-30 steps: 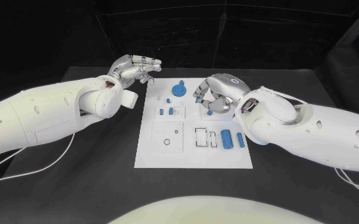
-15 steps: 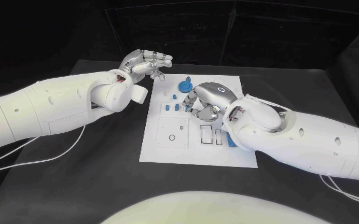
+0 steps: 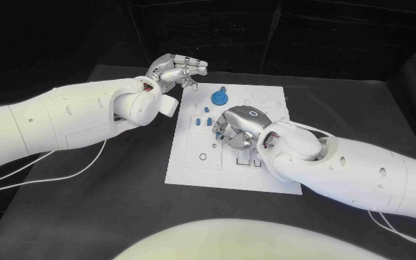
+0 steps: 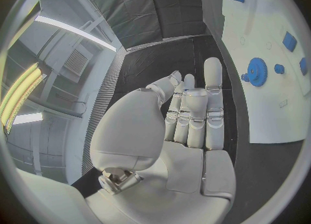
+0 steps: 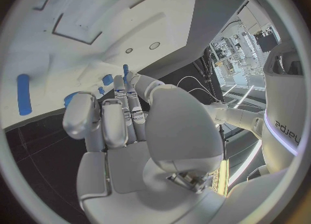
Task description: Assemble the parts on the task board
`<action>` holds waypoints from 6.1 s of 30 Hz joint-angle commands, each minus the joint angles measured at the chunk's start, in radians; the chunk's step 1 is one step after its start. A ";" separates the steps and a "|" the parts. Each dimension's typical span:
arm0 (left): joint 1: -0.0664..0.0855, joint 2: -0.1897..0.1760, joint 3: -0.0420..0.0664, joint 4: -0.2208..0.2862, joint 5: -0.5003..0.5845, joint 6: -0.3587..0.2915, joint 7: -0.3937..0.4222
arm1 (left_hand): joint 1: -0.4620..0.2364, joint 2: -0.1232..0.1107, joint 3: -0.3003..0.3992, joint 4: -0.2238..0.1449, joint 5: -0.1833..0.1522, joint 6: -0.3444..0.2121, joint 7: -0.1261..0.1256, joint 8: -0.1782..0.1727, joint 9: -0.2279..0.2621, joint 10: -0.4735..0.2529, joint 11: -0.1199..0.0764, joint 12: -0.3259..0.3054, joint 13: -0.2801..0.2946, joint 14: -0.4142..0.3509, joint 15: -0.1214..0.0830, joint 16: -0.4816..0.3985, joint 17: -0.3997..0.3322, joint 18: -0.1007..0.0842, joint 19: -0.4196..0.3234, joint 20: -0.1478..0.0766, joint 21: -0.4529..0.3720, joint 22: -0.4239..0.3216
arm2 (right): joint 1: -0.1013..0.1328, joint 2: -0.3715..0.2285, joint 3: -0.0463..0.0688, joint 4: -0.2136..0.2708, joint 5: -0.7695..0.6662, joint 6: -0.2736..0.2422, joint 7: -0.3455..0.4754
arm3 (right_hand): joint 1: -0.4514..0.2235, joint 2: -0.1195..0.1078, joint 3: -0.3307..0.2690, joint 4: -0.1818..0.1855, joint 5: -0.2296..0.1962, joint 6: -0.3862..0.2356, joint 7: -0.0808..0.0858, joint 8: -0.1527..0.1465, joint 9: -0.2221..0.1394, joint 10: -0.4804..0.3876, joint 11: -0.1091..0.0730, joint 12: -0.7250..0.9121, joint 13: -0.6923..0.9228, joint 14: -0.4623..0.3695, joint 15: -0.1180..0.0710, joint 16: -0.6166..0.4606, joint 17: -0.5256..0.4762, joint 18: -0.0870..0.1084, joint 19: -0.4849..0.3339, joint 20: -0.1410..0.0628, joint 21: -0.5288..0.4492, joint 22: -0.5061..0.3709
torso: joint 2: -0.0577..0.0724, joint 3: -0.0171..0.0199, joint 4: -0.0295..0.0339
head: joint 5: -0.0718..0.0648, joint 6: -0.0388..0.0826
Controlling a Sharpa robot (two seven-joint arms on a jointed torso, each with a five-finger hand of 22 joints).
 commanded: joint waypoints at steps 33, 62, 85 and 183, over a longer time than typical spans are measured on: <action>0.001 0.007 0.001 -0.004 0.003 0.016 0.012 | 0.004 0.005 -0.001 -0.004 0.002 -0.001 0.008 -0.006 -0.002 -0.010 0.002 0.005 0.001 -0.006 0.000 -0.006 -0.001 0.012 -0.006 0.000 -0.007 -0.001 | -0.013 0.033 -0.025 -0.032 -0.025 0.048 0.021 | 0.004 0.000 -0.002 -0.006 0.005 0.000 0.003 -0.004 0.000 0.001 0.003 -0.006 -0.001 0.036 -0.006 0.005 0.000 -0.010 0.006 0.001 0.006 0.004 | -0.001 0.0000 -0.0006 | 0.018 -0.012; 0.001 0.010 0.001 -0.009 0.003 0.021 0.008 | 0.003 0.004 -0.002 -0.004 0.002 -0.001 0.008 -0.006 -0.002 -0.010 0.002 0.005 0.002 -0.007 0.000 -0.006 -0.002 0.012 -0.006 0.000 -0.007 -0.001 | -0.017 0.051 -0.031 -0.055 -0.038 0.066 0.000 | -0.037 -0.028 -0.035 0.013 0.026 -0.048 0.022 -0.034 -0.011 -0.058 0.025 -0.041 -0.012 0.032 0.012 -0.002 -0.013 -0.006 -0.010 0.015 -0.008 -0.021 | -0.001 -0.0001 -0.0012 | 0.019 -0.016; 0.001 0.010 0.000 -0.017 0.003 0.024 0.003 | 0.002 0.004 -0.003 -0.004 0.002 -0.002 0.008 -0.007 -0.002 -0.010 0.002 0.006 0.002 -0.008 0.000 -0.006 -0.003 0.012 -0.006 0.001 -0.008 -0.001 | -0.016 -0.041 -0.031 0.033 0.049 -0.177 0.038 | -0.061 -0.050 -0.112 0.050 0.125 -0.090 0.042 -0.038 -0.009 -0.123 0.046 -0.037 -0.017 0.024 0.030 -0.014 -0.040 0.005 -0.033 0.036 -0.037 -0.070 | -0.002 0.0004 -0.0020 | 0.005 -0.007; 0.001 0.004 -0.003 -0.021 0.003 0.035 -0.003 | 0.001 0.004 -0.005 -0.004 0.002 -0.002 0.008 -0.007 -0.002 -0.012 0.003 0.006 0.003 -0.010 0.001 -0.006 -0.005 0.012 -0.007 0.001 -0.009 -0.001 | 0.081 -0.185 0.031 0.185 0.012 0.019 0.042 | 0.111 0.025 -0.036 -0.019 0.004 -0.046 0.015 -0.019 -0.007 0.021 0.010 -0.019 -0.014 0.021 -0.003 -0.056 -0.107 0.011 -0.027 0.005 -0.078 -0.128 | -0.002 -0.0017 -0.0033 | -0.023 0.020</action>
